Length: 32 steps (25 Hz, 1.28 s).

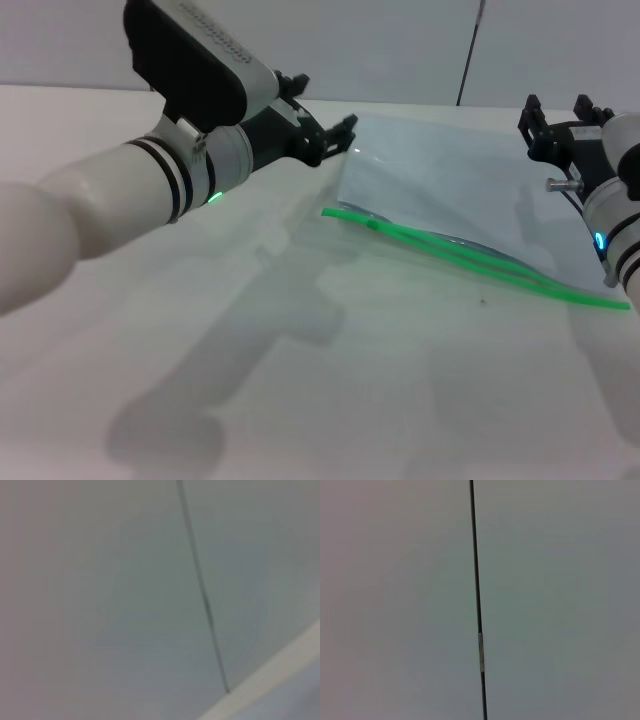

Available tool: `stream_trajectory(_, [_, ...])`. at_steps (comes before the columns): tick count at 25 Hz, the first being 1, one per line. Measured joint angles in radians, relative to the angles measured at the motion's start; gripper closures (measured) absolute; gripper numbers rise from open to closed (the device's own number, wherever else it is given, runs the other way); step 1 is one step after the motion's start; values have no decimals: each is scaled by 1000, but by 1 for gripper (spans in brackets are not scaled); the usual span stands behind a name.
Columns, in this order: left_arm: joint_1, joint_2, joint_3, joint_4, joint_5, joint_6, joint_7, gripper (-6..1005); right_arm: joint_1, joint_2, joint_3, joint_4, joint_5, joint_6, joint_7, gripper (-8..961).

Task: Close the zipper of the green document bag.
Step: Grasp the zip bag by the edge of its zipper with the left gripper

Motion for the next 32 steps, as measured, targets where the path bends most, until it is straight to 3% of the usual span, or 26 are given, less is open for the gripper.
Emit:
stream_trajectory(5, [-4,-4,-101,80,149,268,0,238,0,0,0,1,0,0,0,339])
stream_trajectory(11, [-80,-5,-133,145,474,557,-80,237,2,0,0,3,0,0,0,339])
stream_trajectory(22, [-127,-8,-20,120,642,593,-85,240,10,2,0,12,0,0,0,339])
stream_trajectory(32, [-157,-10,41,58,712,529,-99,243,19,2,0,12,0,0,0,338])
